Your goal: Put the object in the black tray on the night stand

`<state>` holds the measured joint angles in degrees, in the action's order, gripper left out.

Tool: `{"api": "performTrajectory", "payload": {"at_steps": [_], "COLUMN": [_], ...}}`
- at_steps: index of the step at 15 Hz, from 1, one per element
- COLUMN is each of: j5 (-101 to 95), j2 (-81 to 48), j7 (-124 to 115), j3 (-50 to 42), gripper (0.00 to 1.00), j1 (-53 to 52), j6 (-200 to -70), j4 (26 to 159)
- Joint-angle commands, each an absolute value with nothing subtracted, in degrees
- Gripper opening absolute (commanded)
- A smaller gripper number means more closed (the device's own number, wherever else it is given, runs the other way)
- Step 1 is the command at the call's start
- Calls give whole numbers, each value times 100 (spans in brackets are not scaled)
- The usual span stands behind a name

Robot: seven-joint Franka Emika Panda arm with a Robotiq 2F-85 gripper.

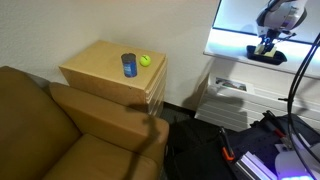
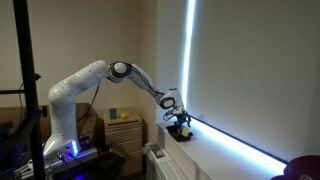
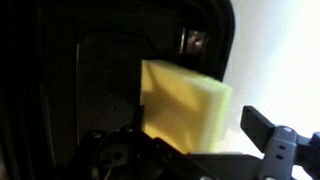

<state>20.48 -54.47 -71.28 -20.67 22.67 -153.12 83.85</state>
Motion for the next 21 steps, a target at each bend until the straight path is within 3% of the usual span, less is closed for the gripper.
{"api": "performTrajectory", "payload": {"at_steps": [1, 8, 10, 11, 16, 18, 19, 21], "j5": [1761, 1361, 1310, 1276, 1303, 1303, 1290, 1295], "j2": [-5472, -5017, -4936, -4911, -5121, -5139, -5149, -5142], "j7": [-7374, -7330, -7313, -7346, -7414, -7419, -7416, -7431], "j3": [-2326, -2635, -2651, -2683, -2656, -2664, -2675, -2683], "gripper": [69, 18, 29, 45, 80, 45, 49, 41], "j1": [2217, 2118, 2113, 2089, 2230, 2242, 2237, 2232], "j6": [-14925, -15099, -15062, -15041, -15005, -15011, -15005, -15021], "j4": [8442, 8993, 9043, 9065, 8768, 8759, 8752, 8760]}}
